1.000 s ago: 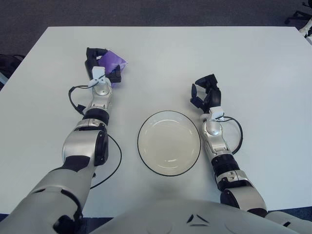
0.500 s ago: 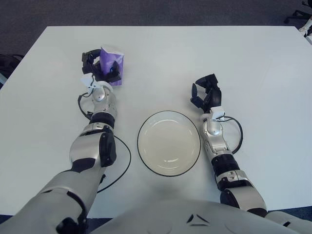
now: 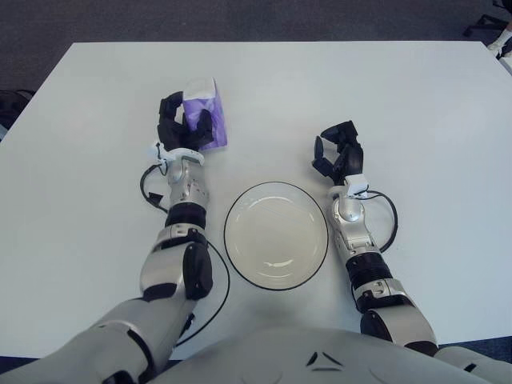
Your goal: Put the tissue paper into the plate.
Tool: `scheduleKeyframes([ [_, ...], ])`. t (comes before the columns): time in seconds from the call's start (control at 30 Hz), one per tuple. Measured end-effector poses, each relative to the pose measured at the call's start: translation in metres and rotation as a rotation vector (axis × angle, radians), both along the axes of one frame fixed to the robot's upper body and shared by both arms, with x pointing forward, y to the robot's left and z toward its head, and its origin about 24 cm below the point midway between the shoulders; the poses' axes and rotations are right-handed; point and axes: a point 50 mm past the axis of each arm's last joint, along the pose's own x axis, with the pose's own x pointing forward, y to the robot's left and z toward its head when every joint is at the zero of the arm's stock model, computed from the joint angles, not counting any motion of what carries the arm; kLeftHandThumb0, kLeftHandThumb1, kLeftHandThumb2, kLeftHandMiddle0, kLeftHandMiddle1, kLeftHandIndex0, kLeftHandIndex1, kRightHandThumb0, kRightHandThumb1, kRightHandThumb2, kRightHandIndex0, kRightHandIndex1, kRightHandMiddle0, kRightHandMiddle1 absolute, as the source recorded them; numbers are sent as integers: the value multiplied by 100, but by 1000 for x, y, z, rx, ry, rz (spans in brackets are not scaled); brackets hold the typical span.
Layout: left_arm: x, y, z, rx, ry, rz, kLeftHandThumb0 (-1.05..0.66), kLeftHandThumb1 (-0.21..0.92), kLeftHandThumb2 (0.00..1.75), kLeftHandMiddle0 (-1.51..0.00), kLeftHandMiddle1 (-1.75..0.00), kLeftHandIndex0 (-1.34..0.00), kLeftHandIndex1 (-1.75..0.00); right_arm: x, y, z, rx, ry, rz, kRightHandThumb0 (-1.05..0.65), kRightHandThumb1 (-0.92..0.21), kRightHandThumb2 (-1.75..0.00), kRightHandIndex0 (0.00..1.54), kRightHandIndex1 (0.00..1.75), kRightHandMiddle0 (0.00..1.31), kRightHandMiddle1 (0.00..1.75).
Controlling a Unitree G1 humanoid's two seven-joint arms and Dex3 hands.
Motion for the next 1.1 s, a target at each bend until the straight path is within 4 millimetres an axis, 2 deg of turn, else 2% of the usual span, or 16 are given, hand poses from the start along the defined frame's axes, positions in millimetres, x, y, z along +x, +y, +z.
scheduleKeyframes([
  [0.2,-10,-5,13,4,-78,-56,0,-3,166,-94,-159,-62,-175,0,0,1,2,-2,1,-39,-67,-88,60,136,35,175],
  [0.5,-35,-9,44,78,-217,-109,0,1,162,-93,-156,-60,-175,1,0,1,5,-3,8,-39,-66,-89,59,137,35,175],
  [0.67,-48,-16,54,137,-278,-143,0,5,148,-97,-128,-65,-175,1,1,1,3,-1,15,-39,-66,-89,58,137,35,175],
  [0.8,-56,-22,58,191,-317,-173,0,6,144,-97,-121,-68,-175,2,1,1,3,-1,22,-39,-65,-90,58,138,36,175],
  [0.87,-60,-24,60,218,-337,-187,0,4,147,-98,-123,-68,-175,2,1,1,4,0,26,-39,-65,-91,58,138,36,175],
  [1.0,-70,-29,66,294,-389,-201,0,-6,164,-100,-143,-69,-175,2,2,1,3,1,30,-39,-65,-91,58,138,36,175],
  [1.1,-79,-33,73,356,-438,-199,0,-9,169,-100,-149,-70,-175,3,2,1,2,2,31,-39,-64,-91,59,138,36,175],
])
